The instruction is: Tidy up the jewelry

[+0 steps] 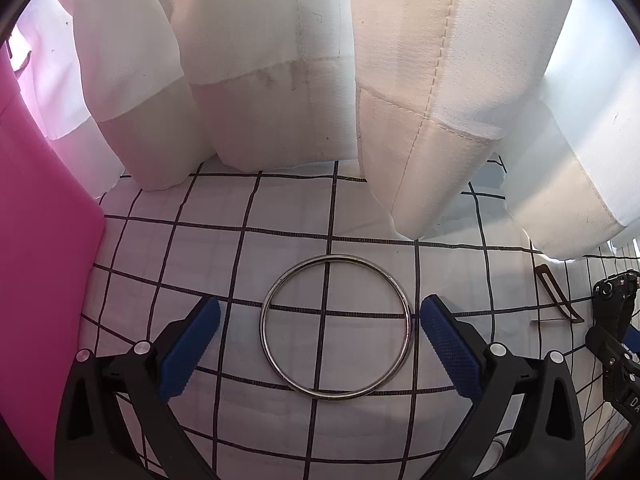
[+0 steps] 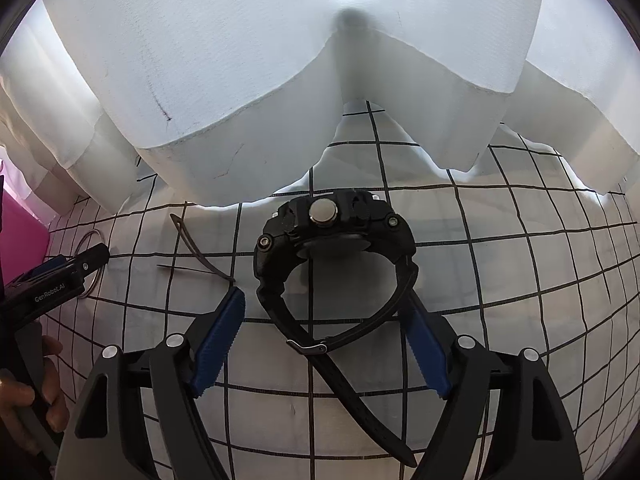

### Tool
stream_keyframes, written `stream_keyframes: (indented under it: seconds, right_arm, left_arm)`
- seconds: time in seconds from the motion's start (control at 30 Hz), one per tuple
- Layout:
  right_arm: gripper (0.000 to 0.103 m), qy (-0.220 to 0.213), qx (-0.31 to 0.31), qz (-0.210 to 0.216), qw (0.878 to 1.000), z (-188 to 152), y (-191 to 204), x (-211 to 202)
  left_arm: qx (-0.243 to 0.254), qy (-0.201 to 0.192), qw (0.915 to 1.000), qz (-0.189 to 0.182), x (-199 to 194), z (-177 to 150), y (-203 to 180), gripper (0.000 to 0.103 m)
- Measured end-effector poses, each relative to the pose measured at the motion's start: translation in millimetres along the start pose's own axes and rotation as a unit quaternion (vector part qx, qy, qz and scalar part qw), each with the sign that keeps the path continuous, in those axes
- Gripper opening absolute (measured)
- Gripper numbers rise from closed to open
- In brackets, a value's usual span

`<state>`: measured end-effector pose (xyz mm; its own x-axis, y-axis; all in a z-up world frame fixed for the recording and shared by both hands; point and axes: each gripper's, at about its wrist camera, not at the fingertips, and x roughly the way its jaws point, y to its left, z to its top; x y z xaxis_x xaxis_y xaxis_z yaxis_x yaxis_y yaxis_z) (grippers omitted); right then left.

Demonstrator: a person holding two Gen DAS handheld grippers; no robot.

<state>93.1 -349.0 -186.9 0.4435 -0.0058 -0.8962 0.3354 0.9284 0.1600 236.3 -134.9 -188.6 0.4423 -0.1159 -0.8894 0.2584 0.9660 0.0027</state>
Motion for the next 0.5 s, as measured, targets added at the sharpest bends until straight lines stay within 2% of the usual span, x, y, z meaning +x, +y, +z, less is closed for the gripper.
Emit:
stream_keyframes:
  seconds: [0.27, 0.5]
  right_arm:
    - [0.087, -0.006, -0.022, -0.033, 0.999, 1.7, 21.4, 15.7]
    - [0.088, -0.021, -0.029, -0.041, 0.999, 3.4, 29.7, 25.4]
  left_arm:
    - [-0.006, -0.017, 0.9998, 0.004, -0.7, 2.6, -6.7, 0.098]
    - [0.006, -0.037, 0.9993, -0.002, -6.2, -15.8, -8.9, 0.098]
